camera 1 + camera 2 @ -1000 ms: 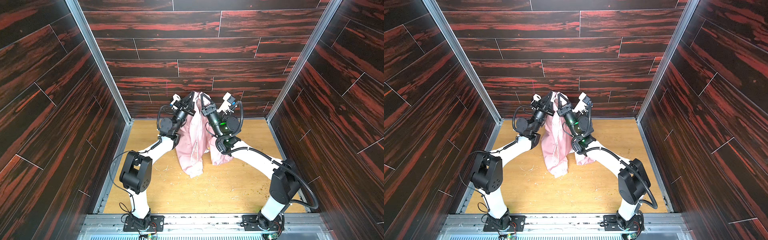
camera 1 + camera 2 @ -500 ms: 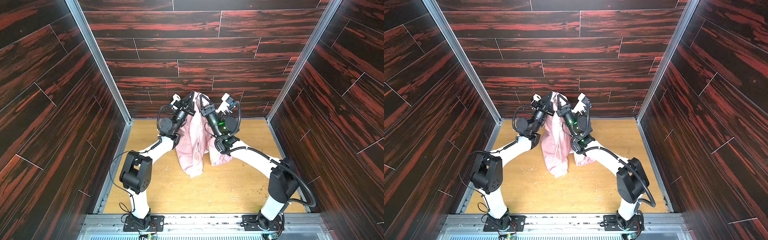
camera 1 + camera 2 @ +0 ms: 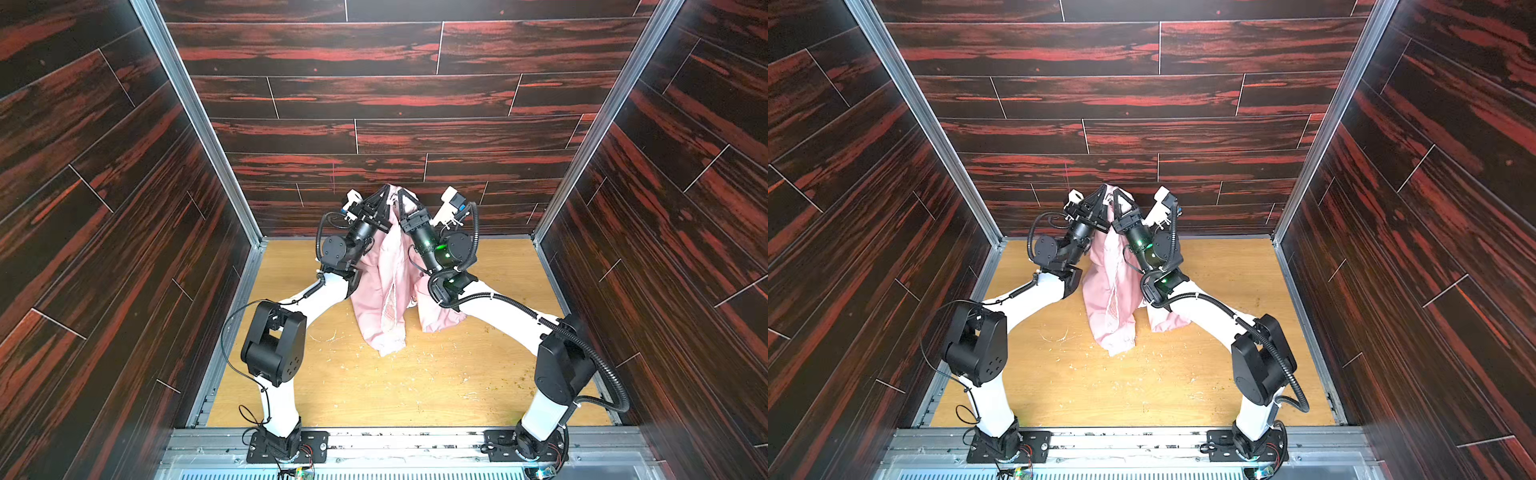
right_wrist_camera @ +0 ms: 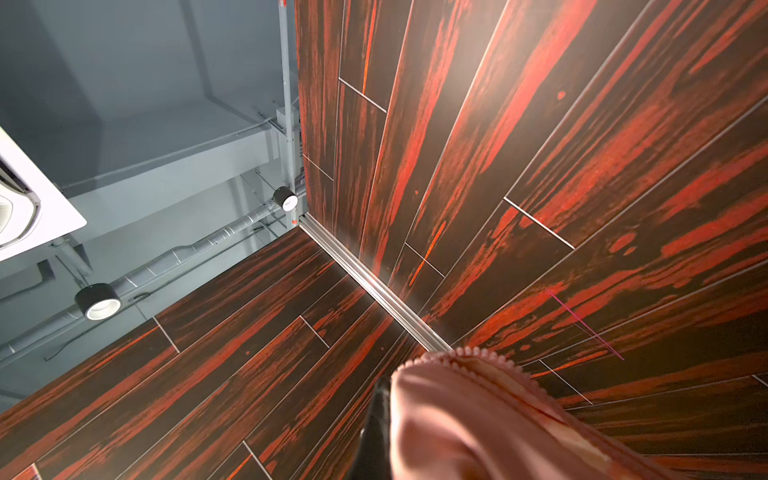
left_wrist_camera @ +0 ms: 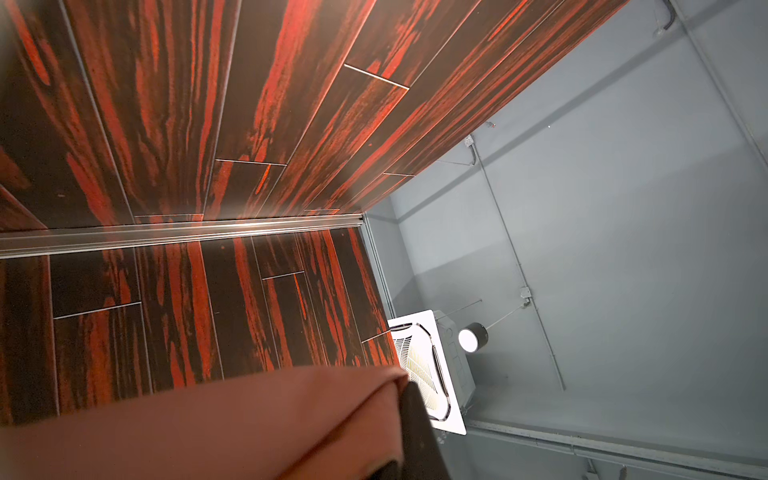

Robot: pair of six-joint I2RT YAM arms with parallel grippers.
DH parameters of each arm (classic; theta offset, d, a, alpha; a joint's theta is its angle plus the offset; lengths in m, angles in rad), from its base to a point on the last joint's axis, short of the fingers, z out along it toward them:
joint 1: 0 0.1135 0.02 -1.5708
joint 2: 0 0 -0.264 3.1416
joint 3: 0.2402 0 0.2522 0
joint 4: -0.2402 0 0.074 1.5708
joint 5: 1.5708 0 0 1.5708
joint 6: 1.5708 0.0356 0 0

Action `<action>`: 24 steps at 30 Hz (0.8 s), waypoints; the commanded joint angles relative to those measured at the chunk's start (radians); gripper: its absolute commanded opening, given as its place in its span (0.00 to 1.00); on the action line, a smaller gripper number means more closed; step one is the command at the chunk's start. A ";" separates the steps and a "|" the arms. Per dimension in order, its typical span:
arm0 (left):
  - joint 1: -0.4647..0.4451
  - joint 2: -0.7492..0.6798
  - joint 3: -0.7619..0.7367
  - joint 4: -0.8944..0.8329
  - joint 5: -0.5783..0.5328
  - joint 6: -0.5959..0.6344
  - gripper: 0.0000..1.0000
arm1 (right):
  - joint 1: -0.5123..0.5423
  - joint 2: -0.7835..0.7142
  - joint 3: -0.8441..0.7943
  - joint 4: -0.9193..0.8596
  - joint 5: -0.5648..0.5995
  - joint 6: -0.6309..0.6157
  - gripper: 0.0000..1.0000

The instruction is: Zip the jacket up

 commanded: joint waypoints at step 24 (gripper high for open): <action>-0.008 -0.009 0.035 0.076 -0.008 -0.013 0.00 | 0.010 -0.066 -0.009 0.091 0.019 -0.068 0.00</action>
